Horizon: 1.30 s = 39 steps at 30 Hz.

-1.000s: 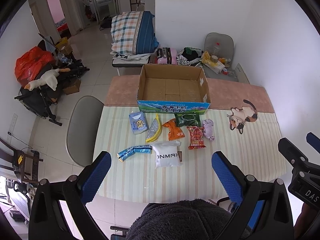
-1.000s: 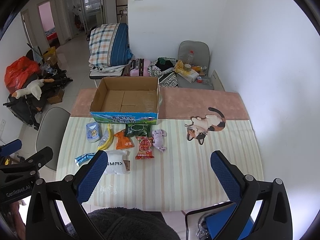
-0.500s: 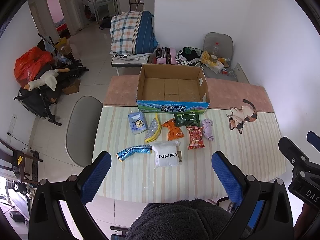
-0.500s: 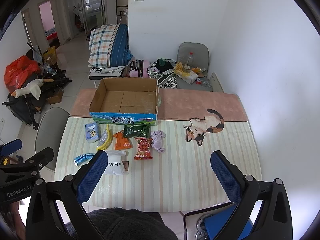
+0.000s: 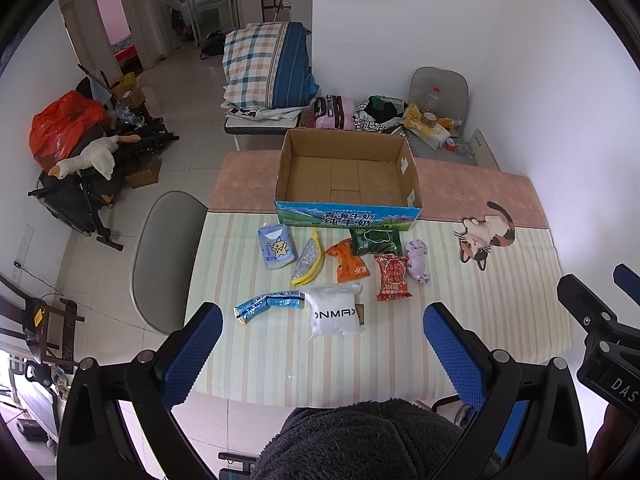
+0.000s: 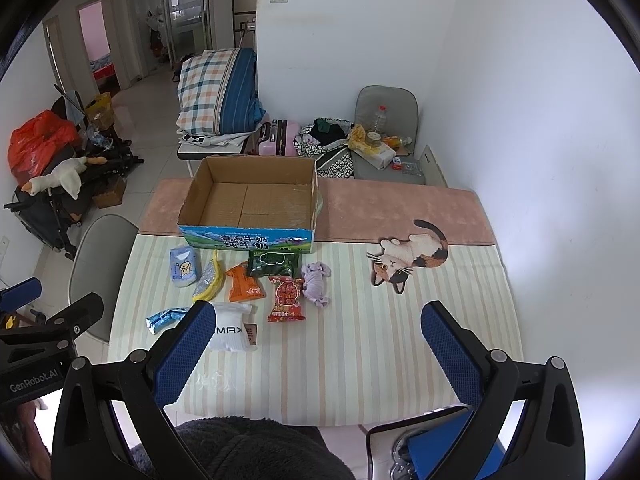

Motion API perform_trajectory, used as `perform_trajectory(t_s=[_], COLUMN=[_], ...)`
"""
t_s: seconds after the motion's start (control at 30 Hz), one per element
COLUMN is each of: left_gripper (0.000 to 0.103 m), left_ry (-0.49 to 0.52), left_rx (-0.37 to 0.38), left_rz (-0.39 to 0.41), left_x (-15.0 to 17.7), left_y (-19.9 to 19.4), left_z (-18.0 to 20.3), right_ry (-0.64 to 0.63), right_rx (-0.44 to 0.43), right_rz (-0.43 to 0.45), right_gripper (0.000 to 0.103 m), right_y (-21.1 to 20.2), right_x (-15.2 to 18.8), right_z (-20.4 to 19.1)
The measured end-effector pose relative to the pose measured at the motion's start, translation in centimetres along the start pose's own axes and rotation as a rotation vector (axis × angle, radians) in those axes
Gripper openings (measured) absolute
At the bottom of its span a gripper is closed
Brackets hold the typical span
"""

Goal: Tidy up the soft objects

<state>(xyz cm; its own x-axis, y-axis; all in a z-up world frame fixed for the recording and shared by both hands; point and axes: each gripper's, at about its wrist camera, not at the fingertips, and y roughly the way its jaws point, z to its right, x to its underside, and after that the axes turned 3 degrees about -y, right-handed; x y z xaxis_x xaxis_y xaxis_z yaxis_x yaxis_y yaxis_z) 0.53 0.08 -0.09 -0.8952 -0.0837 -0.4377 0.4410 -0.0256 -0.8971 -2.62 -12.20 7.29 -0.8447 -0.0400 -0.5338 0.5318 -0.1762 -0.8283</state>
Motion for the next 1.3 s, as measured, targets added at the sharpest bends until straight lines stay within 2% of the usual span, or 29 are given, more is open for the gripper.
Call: perform_trajectory(t_s=[0.9,1.0,1.13,1.2,1.3], left_gripper=[0.103,0.103,0.103,0.103,0.103], left_ry=[-0.006,-0.016,-0.024,-0.016,-0.012], left_rx=[0.002,-0.011,-0.033,-0.062,-0.084], left_rz=[0.008,-0.006,-0.067,-0.119,-0.250], left_x=[-0.3,-0.7,-1.4,-1.5,-0.8], left_y=[0.4,2.0,6.9,10.7,17.6], left_z=[-0.8,-1.3,-2.0,-2.3,-2.6], right_ry=[-0.018,-0.006,0.014,0.021,0.043], right_rx=[-0.009,-0.023,-0.046,-0.062,-0.100], right_rz=[-0.001,-0.023,-0.099,-0.167,-0.277], right_gripper=[0.103,0.103,0.103,0.103,0.103], right_y=[0.9,2.3,7.0,11.0,17.8], right_x=[-0.5,-0.7,-0.8,-0.8,-0.1], right_z=[-1.4,-1.3,-0.9,-0.5,-0.1])
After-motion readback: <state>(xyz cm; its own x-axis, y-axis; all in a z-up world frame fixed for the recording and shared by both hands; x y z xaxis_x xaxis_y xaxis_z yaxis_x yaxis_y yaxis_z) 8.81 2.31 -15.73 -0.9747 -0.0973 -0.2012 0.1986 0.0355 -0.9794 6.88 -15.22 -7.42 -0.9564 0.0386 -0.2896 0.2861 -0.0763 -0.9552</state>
